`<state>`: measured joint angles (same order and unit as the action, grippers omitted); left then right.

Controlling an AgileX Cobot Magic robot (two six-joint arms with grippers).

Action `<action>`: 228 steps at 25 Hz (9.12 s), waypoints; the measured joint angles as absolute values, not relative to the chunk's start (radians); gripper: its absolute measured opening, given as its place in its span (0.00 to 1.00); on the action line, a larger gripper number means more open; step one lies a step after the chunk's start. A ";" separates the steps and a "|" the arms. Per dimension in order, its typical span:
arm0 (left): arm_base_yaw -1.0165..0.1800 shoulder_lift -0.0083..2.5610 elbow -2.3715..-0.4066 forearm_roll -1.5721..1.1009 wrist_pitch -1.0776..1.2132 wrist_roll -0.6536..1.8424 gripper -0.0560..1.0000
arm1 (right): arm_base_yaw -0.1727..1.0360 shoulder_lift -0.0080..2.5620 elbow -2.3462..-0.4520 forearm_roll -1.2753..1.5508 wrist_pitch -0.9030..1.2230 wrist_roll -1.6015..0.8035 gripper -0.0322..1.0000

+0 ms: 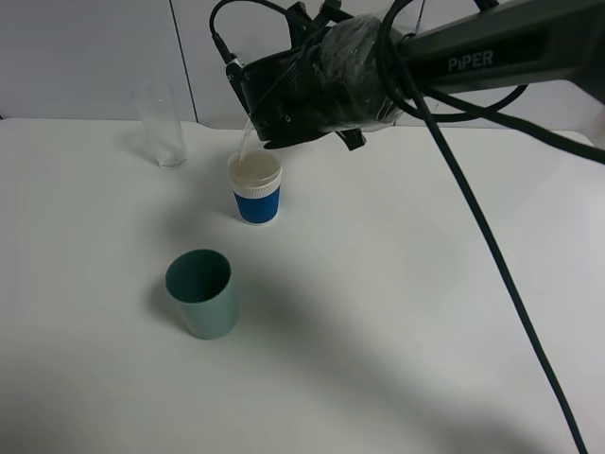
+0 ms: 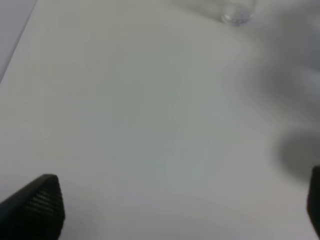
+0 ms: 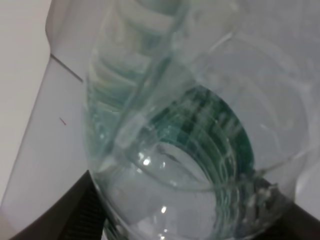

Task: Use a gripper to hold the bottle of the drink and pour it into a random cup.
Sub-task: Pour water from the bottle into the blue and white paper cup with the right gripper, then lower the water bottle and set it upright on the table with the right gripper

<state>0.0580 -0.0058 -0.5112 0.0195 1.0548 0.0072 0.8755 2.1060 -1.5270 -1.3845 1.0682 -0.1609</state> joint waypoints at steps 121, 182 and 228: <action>0.058 -0.006 -0.511 0.018 1.055 0.007 0.98 | 0.892 2.106 -1.527 -1.601 0.997 -0.422 0.55; 0.058 -0.006 -0.511 0.019 1.055 0.007 0.98 | 0.825 1.839 -1.527 -0.878 0.827 0.474 0.55; 0.058 -0.006 -0.511 0.020 1.055 0.007 0.98 | 0.462 1.536 -0.728 -0.277 -0.089 0.084 0.55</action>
